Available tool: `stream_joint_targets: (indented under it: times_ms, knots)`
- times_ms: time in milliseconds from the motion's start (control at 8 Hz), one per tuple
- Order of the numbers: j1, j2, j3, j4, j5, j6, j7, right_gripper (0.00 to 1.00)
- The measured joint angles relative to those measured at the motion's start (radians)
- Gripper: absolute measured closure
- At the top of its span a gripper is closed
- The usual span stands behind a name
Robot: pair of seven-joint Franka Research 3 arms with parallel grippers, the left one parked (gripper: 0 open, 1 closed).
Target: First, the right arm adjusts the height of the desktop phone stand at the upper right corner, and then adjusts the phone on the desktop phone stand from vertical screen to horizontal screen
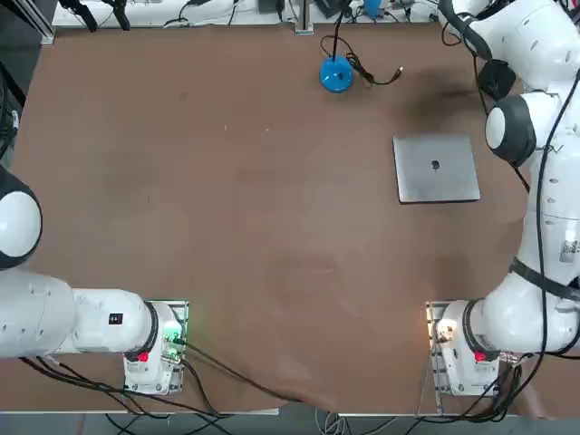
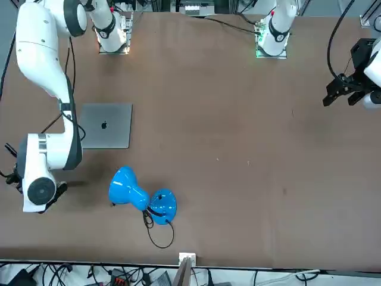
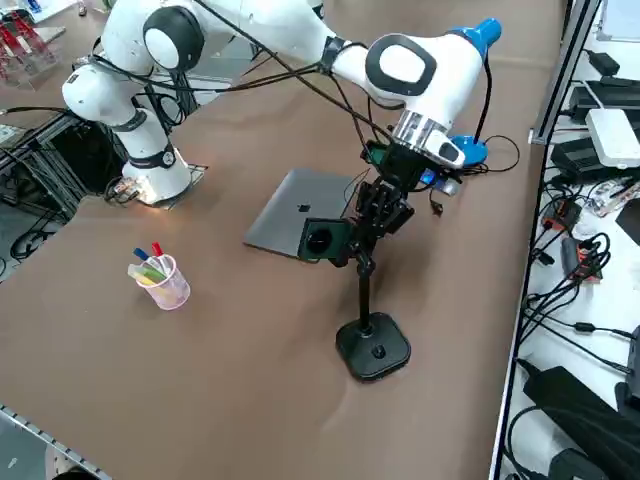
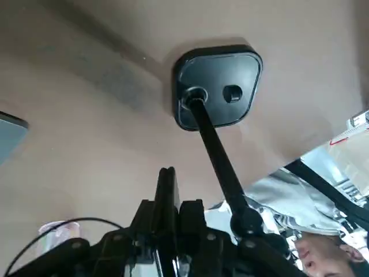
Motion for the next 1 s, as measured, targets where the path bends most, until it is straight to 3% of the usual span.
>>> stream_joint_targets:
  times_ms: [1000]
  knots:
    - [-0.026,-0.046,0.0,0.001,0.094,-0.004,-0.021,0.79]
